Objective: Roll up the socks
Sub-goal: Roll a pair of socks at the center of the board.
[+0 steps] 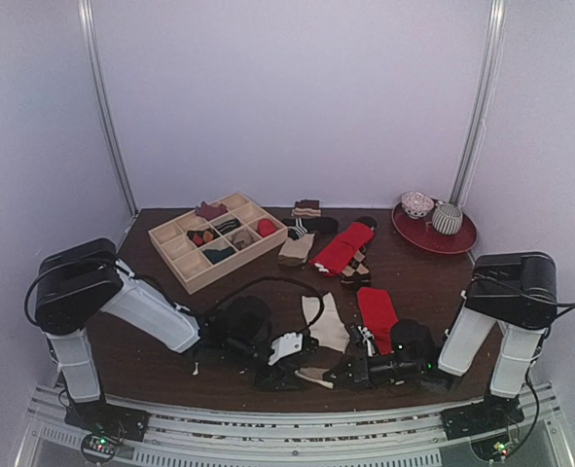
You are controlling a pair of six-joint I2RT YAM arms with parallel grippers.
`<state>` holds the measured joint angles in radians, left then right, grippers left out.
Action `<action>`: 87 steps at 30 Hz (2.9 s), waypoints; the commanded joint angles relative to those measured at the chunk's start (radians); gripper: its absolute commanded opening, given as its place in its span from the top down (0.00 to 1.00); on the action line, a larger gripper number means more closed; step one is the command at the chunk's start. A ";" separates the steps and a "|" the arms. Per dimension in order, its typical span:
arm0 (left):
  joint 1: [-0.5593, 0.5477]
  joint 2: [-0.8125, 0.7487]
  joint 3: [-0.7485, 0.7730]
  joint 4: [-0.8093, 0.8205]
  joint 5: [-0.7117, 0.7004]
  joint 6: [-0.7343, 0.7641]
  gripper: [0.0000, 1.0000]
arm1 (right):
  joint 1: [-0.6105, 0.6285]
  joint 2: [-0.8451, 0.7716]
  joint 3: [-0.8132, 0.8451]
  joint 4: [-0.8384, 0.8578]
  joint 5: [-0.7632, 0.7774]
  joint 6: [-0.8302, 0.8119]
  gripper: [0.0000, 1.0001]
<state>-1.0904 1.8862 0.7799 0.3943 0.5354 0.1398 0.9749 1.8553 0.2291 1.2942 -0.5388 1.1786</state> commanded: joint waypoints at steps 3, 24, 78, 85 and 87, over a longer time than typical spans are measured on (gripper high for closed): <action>-0.006 0.024 -0.010 0.038 0.005 -0.029 0.71 | -0.004 0.032 -0.047 -0.182 0.037 0.000 1.00; 0.052 0.075 0.044 -0.348 0.180 -0.443 1.00 | 0.161 -0.578 0.215 -1.063 0.487 -0.824 0.63; 0.043 -0.328 -0.213 0.203 -0.063 -0.158 0.41 | 0.173 -0.169 0.276 -0.976 -0.013 -0.711 0.98; -0.001 -0.224 -0.215 0.247 0.043 -0.121 0.43 | 0.089 -0.085 0.287 -0.964 -0.115 -0.659 0.97; -0.005 -0.187 -0.185 0.221 0.065 -0.105 0.43 | 0.072 -0.058 0.293 -0.963 -0.138 -0.658 0.97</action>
<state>-1.0809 1.6520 0.5694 0.5365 0.5266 -0.0219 1.0733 1.7004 0.5407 0.4801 -0.6247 0.4786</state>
